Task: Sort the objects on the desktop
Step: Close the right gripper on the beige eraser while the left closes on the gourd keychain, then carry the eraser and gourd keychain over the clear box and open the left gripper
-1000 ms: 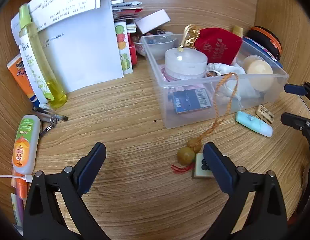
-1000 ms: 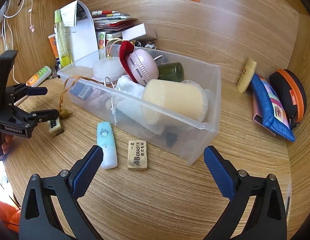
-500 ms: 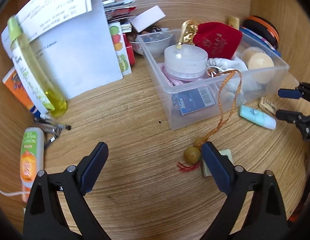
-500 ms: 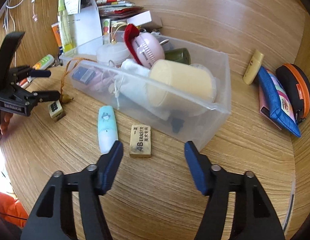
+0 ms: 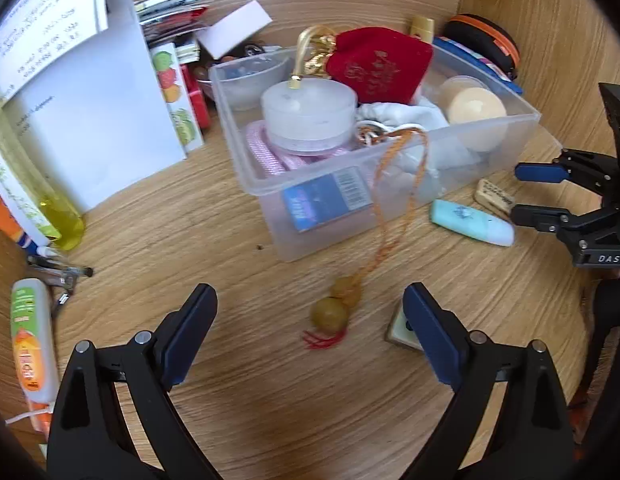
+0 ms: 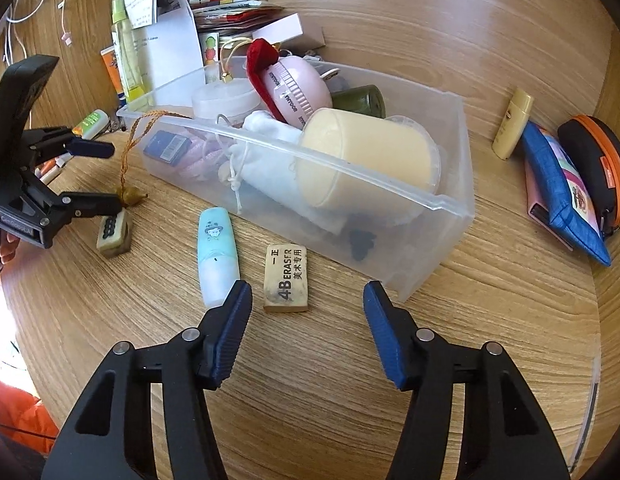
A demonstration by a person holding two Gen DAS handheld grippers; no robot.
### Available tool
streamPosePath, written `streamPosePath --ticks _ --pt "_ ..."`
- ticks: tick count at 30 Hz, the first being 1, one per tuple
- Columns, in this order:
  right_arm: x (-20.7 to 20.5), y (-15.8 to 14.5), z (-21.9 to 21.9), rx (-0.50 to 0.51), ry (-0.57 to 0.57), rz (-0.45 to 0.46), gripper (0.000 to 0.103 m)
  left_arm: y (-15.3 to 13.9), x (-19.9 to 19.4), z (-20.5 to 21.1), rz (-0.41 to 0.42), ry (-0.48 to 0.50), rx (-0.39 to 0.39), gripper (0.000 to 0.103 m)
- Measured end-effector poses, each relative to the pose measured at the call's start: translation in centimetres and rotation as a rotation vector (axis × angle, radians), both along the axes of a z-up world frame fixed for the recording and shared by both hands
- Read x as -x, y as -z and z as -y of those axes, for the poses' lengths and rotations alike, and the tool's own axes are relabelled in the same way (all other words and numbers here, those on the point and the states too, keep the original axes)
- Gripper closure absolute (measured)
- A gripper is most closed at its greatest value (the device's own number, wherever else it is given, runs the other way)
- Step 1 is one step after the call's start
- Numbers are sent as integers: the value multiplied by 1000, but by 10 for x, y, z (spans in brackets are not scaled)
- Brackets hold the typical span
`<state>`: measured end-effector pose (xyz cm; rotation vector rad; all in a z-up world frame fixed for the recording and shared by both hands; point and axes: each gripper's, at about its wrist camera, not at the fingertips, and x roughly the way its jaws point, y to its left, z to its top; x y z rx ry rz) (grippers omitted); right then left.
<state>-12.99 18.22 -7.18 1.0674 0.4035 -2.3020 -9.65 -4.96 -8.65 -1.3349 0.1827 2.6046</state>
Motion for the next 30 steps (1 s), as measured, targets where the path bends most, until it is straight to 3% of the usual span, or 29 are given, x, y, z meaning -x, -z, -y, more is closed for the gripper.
streamPosePath --ticks 1,3,6,9,12,15,21,28,30 --pt "0 0 -1 4 2 1 49 -1 -3 -1 -9 -2 8 8" --pt "1 0 -2 8 8 3 49 -3 -5 -1 -26 -12 28 22" --pt "0 0 -2 9 6 -2 49 -2 -3 8 -3 -39 30 34" --pt "-1 0 -1 5 -3 -6 50 3 -2 11 17 -37 50 40" --pt "-1 1 2 -2 -21 -7 64 6 -3 6 23 -16 70 44" --pt "0 5 6 -13 -32 9 70 6 -1 1 20 2 67 50" --pt "3 6 15 -35 -40 17 72 4 2 -12 -12 -27 120 61" --pt "8 6 29 -50 -71 21 72 4 1 -17 -13 29 78 80" --pt "8 6 30 -42 -78 26 79 4 1 -18 -9 37 64 84"
